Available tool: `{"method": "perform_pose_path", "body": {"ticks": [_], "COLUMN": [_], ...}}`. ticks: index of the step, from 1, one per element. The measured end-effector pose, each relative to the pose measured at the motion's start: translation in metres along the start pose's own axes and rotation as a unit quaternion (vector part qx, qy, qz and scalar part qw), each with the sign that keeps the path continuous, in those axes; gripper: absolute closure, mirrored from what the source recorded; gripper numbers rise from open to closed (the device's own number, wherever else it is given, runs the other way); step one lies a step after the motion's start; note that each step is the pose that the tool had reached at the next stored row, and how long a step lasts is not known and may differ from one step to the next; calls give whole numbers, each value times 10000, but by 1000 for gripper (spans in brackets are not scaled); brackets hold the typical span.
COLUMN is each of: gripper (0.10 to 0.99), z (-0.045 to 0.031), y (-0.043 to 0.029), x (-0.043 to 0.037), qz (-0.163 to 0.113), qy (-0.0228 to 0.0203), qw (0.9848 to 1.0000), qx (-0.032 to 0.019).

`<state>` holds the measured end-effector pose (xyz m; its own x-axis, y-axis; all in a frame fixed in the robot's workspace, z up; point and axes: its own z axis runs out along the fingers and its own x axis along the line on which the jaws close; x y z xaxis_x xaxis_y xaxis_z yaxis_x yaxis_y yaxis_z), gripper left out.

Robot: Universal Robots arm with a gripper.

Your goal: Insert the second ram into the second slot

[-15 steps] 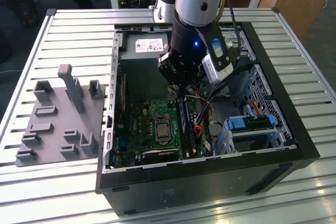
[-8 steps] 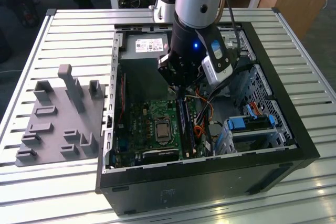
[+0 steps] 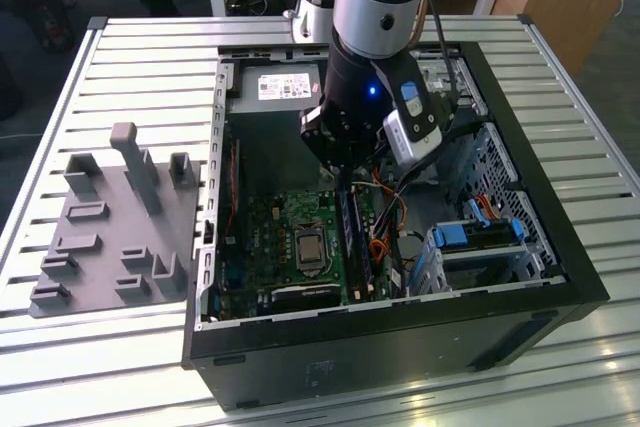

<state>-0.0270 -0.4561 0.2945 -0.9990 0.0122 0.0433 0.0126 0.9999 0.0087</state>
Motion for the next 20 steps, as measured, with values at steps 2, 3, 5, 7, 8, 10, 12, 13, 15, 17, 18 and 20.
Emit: {"method": "perform_pose_path", "body": {"ticks": [2, 3, 5, 7, 8, 10, 12, 13, 15, 17, 18, 20], "gripper": [949, 949, 949, 949, 949, 949, 949, 949, 949, 949, 949, 949], "z": [6, 9, 13, 17, 18, 23, 30, 34, 42, 49, 52, 57], "y": [0, 0, 0, 0, 0, 0, 0, -1, -1, -1, -1, -2], "x": [0, 0, -1, -1, -1, -1, -1, -1, -2, -2, -2, -2], "qz": [0, 0, 0, 0, 0, 0, 0, 0, 0, 0, 0, 0], "qy": [4, 7, 11, 14, 15, 17, 18, 19, 22, 25, 25, 26], "qw": [10000, 10000, 10000, 10000, 10000, 10000, 10000, 10000, 10000, 10000, 10000, 10000], "qx": [0, 0, 0, 0, 0, 0, -1, -1, 0, 0, 0, 1]}}
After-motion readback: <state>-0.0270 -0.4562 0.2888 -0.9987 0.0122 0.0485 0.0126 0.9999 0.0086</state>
